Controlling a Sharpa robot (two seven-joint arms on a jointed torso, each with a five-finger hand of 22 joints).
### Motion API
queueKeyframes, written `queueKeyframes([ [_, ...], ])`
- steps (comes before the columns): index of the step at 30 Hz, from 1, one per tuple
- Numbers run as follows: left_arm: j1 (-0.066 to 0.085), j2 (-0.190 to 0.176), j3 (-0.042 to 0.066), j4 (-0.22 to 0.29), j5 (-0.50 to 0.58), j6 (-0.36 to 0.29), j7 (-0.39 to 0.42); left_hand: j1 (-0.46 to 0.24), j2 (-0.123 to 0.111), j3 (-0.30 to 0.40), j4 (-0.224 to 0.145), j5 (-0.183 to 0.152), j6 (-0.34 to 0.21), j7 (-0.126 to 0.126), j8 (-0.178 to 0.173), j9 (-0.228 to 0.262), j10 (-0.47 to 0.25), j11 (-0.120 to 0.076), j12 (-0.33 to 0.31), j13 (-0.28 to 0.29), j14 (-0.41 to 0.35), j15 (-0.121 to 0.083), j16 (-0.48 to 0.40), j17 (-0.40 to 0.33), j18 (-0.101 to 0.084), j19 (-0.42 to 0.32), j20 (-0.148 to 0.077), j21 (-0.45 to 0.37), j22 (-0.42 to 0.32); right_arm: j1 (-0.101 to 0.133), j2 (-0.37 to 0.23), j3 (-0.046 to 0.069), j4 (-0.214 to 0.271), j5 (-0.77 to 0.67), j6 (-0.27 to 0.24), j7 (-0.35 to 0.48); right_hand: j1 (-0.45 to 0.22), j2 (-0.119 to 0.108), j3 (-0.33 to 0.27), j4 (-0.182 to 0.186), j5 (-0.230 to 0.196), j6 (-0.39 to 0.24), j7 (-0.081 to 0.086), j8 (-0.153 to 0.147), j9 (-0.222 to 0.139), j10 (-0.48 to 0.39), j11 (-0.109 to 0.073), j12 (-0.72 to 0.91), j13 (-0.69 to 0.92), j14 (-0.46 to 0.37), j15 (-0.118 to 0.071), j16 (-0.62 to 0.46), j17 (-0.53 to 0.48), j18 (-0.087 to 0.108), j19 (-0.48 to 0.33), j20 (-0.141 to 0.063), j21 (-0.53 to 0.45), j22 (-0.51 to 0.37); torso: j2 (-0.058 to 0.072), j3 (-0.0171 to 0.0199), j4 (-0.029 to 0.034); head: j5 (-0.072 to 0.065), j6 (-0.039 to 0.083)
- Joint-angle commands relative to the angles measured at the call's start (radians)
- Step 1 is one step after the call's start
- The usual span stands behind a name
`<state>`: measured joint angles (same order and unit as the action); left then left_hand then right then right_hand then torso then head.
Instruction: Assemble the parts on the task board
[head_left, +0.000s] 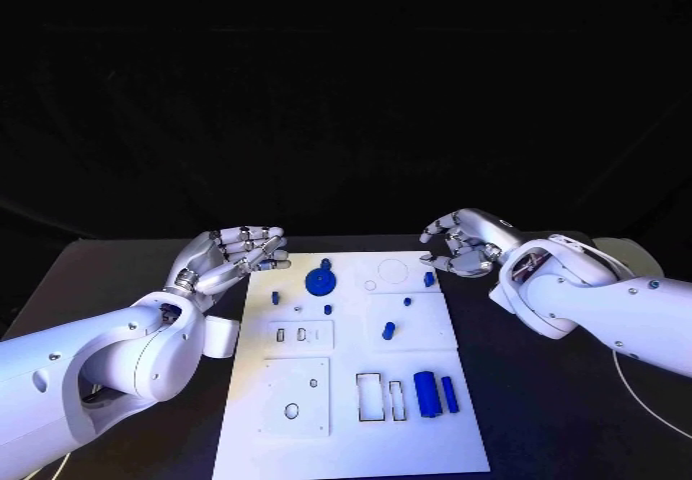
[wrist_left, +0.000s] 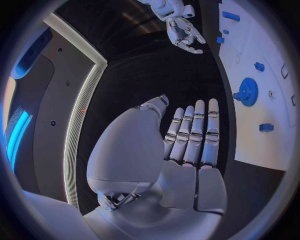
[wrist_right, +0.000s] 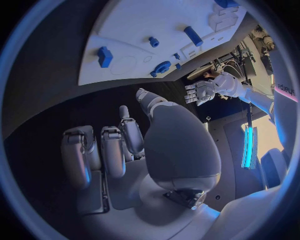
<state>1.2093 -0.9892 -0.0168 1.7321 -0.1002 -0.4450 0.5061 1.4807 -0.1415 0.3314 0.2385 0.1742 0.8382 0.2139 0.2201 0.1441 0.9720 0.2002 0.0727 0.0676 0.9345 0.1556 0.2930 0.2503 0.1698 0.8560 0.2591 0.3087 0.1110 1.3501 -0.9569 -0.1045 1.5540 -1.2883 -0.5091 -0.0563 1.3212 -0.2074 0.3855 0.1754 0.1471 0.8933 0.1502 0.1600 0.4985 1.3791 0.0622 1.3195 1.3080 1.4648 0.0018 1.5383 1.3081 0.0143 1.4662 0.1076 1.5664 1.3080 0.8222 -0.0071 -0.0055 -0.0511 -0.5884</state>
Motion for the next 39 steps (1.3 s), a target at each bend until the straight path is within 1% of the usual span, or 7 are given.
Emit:
queueKeyframes([
  [1,0.001,0.004,0.001,-0.004,0.002,0.029,0.013,0.002,0.001,0.005,-0.002,-0.005,-0.002,0.037,-0.005,-0.001,0.001,-0.001,-0.004,0.001,-0.008,-0.002,-0.005,0.001,0.013,0.004,0.003,0.000,-0.002,-0.001,-0.036,-0.001,-0.014,0.160,0.102,0.140,0.021,-0.006,0.002,-0.015,-0.001,0.001,-0.012,-0.006,-0.002,-0.012,-0.005,-0.010,0.042,0.085,-0.012,-0.001,0.174,-0.014,0.105,-0.007,0.004,0.263,-0.004,0.0057,-0.0053,-0.012,-0.001],
  [7,0.001,0.004,0.001,-0.012,0.002,0.027,0.012,0.002,0.000,0.005,-0.002,-0.005,-0.001,0.036,-0.004,-0.001,0.002,-0.002,-0.003,0.002,-0.008,-0.002,-0.005,0.001,0.013,0.004,0.003,-0.001,-0.002,-0.012,-0.071,-0.003,-0.071,0.157,0.142,0.171,0.049,-0.013,0.012,-0.033,0.018,-0.009,-0.023,-0.020,-0.007,-0.003,-0.014,-0.005,0.047,0.086,-0.024,0.001,0.181,-0.014,0.105,-0.017,0.004,0.263,-0.006,0.0095,-0.0054,-0.015,-0.005],
  [11,0.001,0.005,0.001,-0.016,0.002,0.027,0.012,0.002,0.000,0.005,-0.002,-0.005,-0.001,0.036,-0.004,-0.001,0.002,-0.002,-0.003,0.002,-0.008,-0.002,-0.005,0.001,0.013,0.004,0.003,-0.001,-0.002,-0.026,-0.065,-0.004,-0.104,0.155,0.151,0.178,0.054,-0.014,0.015,-0.037,0.024,-0.010,-0.027,-0.022,-0.007,0.001,-0.019,-0.002,0.049,0.088,-0.028,0.002,0.186,-0.014,0.105,-0.021,0.004,0.263,-0.005,0.0126,-0.0054,-0.007,-0.011],
  [23,0.001,0.010,0.001,-0.022,0.002,0.026,0.007,0.002,-0.001,0.005,-0.004,-0.005,-0.001,0.036,-0.004,-0.001,0.003,-0.002,-0.003,0.002,-0.008,-0.002,-0.005,0.002,0.013,0.003,0.003,-0.001,-0.002,-0.061,0.000,-0.010,-0.160,0.130,0.118,0.146,0.054,-0.015,0.018,-0.038,0.023,-0.029,-0.027,-0.038,-0.011,0.012,-0.021,0.009,0.059,0.089,-0.031,0.005,0.193,-0.014,0.105,-0.027,0.004,0.263,-0.005,0.0072,-0.0022,-0.001,-0.018],
  [28,0.001,0.010,0.001,-0.023,0.002,0.024,0.006,0.002,-0.001,0.006,-0.004,-0.005,-0.001,0.036,-0.004,-0.001,0.002,-0.002,-0.004,0.002,-0.008,-0.003,-0.006,0.002,0.013,0.003,0.003,-0.001,-0.002,-0.072,0.022,-0.013,-0.166,0.127,0.116,0.137,0.051,-0.014,0.018,-0.037,0.020,-0.025,-0.029,-0.037,-0.011,0.016,-0.025,0.013,0.062,0.090,-0.033,0.006,0.196,-0.014,0.105,-0.028,0.004,0.263,-0.006,0.0073,-0.0055,0.003,-0.023],
  [35,0.001,0.010,0.001,-0.022,0.002,0.021,0.005,0.002,-0.001,0.006,-0.004,-0.005,-0.001,0.036,-0.004,-0.001,0.002,-0.002,-0.004,0.002,-0.008,-0.003,-0.006,0.002,0.013,0.003,0.003,-0.001,-0.002,-0.079,0.039,-0.015,-0.172,0.126,0.118,0.128,0.046,-0.009,0.020,-0.033,0.018,-0.012,-0.034,-0.033,-0.008,0.019,-0.029,0.016,0.064,0.091,-0.038,0.007,0.198,-0.014,0.105,-0.032,0.004,0.263,-0.007,0.0070,-0.0052,-0.004,-0.024],
  [39,0.001,0.010,0.001,-0.022,0.002,0.021,0.002,0.002,-0.001,0.006,-0.004,-0.005,-0.002,0.036,-0.004,-0.001,0.002,-0.002,-0.004,0.002,-0.008,-0.003,-0.006,0.003,0.013,0.003,0.003,-0.001,-0.002,-0.082,0.045,-0.016,-0.172,0.127,0.106,0.119,0.044,-0.001,0.025,-0.030,0.016,-0.003,-0.036,-0.030,-0.007,0.022,-0.031,0.019,0.067,0.091,-0.041,0.007,0.198,-0.014,0.105,-0.035,0.004,0.263,-0.006,0.0076,-0.0051,0.001,-0.022],
])
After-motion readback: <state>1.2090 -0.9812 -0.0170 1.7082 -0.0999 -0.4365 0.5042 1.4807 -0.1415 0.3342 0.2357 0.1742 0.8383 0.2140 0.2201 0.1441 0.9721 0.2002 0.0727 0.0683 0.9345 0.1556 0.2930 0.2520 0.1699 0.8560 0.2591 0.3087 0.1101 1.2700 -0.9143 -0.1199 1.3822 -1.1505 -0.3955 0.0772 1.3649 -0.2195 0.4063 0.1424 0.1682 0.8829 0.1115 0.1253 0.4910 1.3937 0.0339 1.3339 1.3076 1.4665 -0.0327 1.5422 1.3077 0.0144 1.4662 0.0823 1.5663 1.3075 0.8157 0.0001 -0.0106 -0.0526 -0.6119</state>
